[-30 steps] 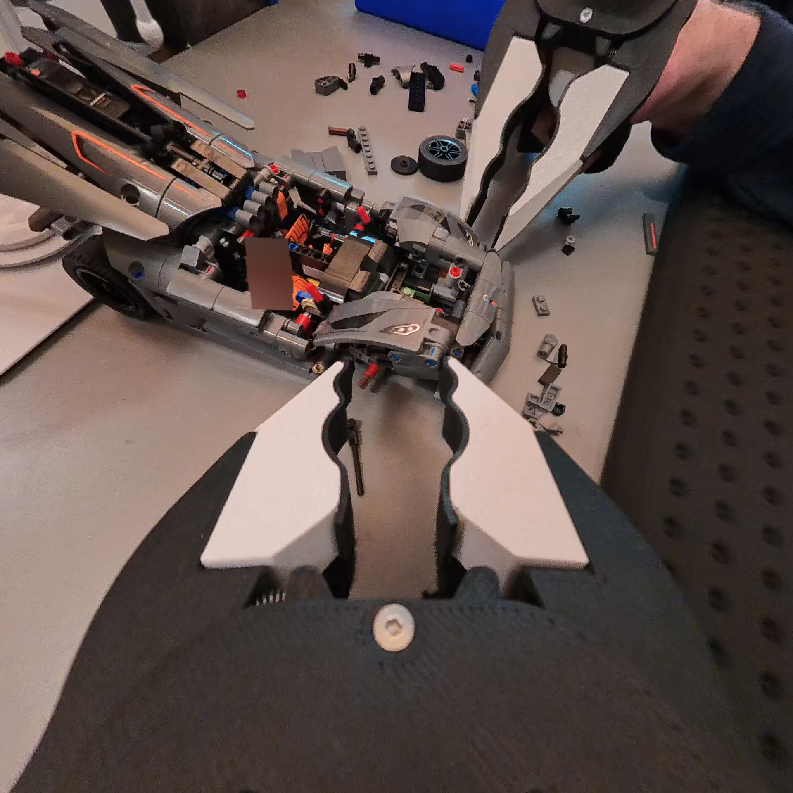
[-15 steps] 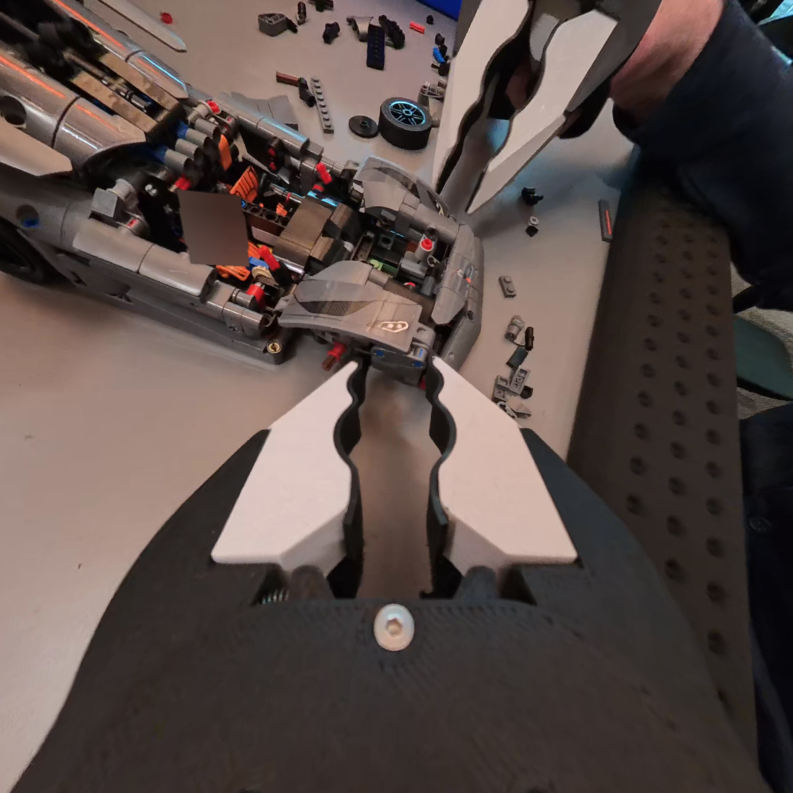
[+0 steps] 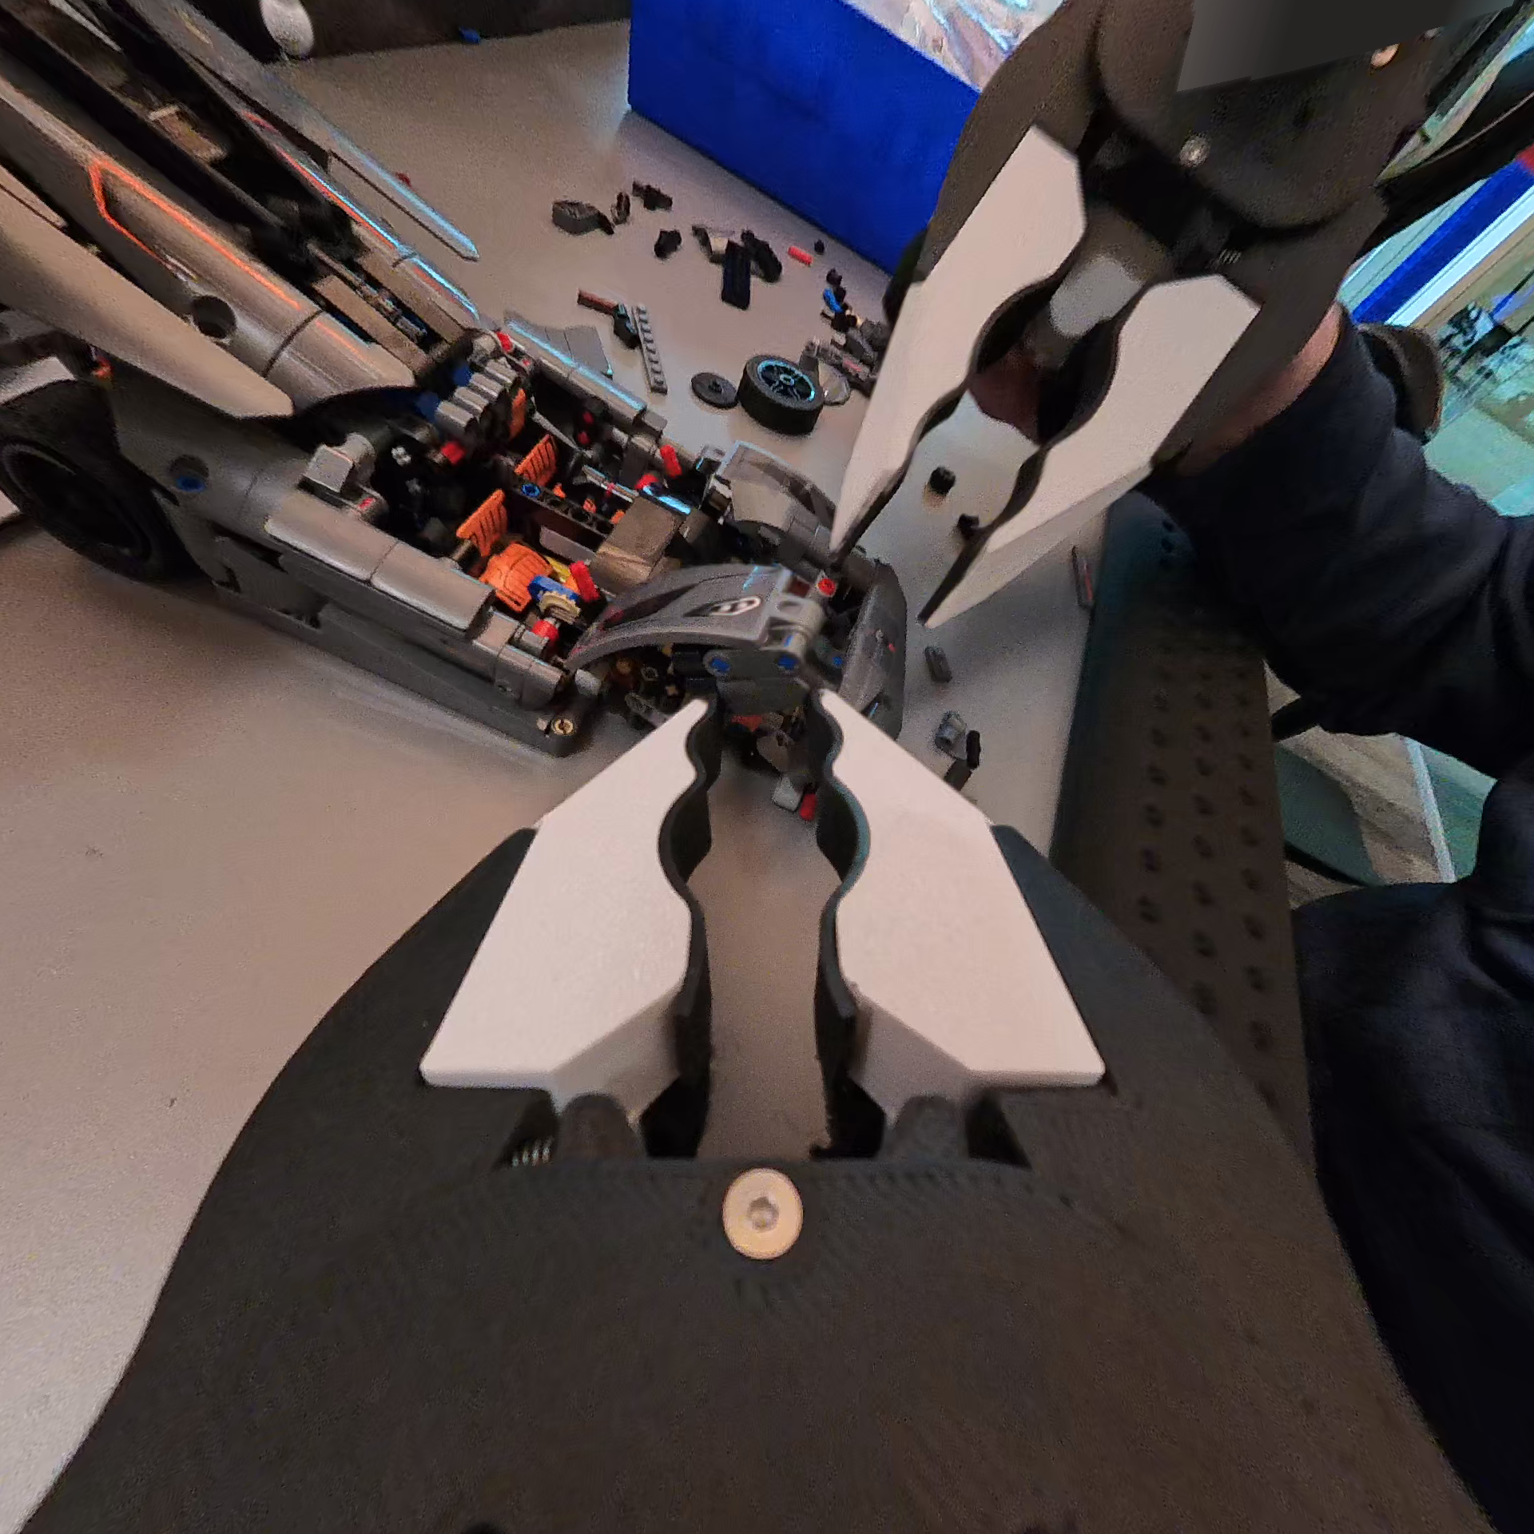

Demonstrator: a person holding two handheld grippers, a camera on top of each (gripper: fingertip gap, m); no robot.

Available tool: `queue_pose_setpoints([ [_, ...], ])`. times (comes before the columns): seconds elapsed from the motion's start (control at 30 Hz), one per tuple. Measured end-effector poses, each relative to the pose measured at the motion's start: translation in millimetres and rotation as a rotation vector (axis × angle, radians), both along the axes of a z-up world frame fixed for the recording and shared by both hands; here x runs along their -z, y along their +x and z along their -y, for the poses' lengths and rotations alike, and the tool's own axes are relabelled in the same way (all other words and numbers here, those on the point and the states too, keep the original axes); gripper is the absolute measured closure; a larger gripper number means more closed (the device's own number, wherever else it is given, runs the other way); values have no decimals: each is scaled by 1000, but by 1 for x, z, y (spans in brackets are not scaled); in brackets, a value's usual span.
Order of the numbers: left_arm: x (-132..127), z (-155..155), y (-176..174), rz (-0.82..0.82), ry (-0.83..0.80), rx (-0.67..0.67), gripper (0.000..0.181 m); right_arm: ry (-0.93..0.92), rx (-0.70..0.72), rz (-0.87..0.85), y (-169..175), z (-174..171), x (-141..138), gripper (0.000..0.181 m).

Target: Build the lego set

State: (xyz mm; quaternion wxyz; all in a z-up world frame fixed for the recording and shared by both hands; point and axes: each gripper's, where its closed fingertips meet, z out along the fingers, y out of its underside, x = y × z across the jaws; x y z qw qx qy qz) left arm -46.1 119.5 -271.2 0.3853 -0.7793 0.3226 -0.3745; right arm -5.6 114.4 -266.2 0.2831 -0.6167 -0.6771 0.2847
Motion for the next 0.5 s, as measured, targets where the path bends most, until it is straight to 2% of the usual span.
queue_pose_setpoints([
  [0.5, -7, -3, -1, 39, -17, -11, 165, -153, 68, -7, -33, -12, 13, 159],
])
